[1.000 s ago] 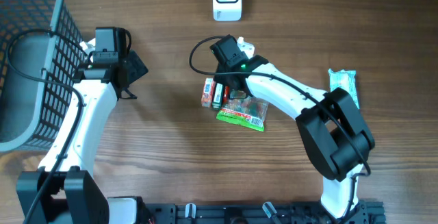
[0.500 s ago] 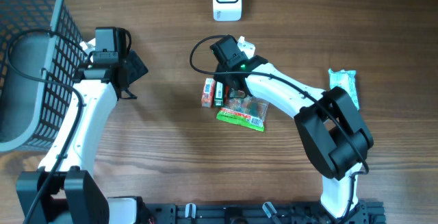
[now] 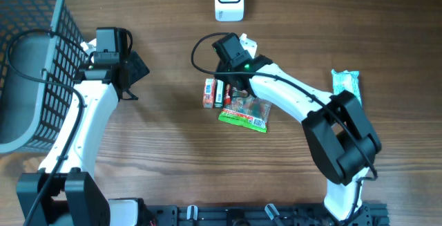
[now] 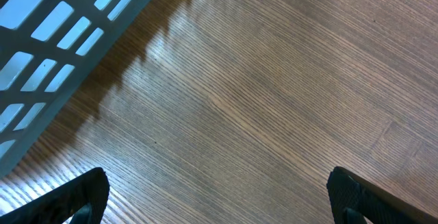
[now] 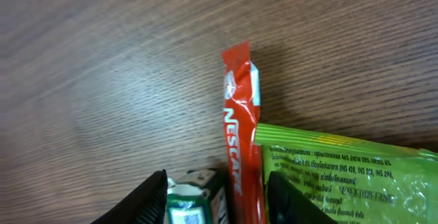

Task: Scan the item barcode
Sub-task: 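Reach the right gripper to the red Nescafe sachet among the items, then grasp the red Nescafe sachet with the right gripper and pull it right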

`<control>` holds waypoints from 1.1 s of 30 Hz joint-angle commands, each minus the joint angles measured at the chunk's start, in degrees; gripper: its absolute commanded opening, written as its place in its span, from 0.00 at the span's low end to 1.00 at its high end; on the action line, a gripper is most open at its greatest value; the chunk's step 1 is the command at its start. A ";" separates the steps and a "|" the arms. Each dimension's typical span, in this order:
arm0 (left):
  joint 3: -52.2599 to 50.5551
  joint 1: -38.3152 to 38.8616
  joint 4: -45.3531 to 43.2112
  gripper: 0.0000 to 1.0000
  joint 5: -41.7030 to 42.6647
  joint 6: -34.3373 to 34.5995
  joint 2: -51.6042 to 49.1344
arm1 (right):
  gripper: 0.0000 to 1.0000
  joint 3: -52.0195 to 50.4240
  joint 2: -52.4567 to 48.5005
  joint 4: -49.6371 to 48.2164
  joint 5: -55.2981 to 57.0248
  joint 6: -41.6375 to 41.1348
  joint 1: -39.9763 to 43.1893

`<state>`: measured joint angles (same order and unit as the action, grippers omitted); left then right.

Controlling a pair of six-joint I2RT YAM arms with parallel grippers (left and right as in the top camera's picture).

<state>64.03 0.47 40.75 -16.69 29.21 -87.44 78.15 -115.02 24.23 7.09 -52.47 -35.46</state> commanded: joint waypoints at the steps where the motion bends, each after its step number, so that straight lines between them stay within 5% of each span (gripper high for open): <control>1: 0.04 -0.22 -0.17 1.00 -0.74 -0.48 -0.28 | 0.48 0.28 1.88 0.00 0.00 -0.02 0.24; 33: 0.04 -0.22 -0.17 1.00 -0.74 -0.48 -0.28 | 0.32 -1.79 -1.81 2.01 -4.61 -0.68 1.88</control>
<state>64.03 0.47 40.75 -16.69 29.21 -87.44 77.28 -115.50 26.26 2.96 -52.69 -33.23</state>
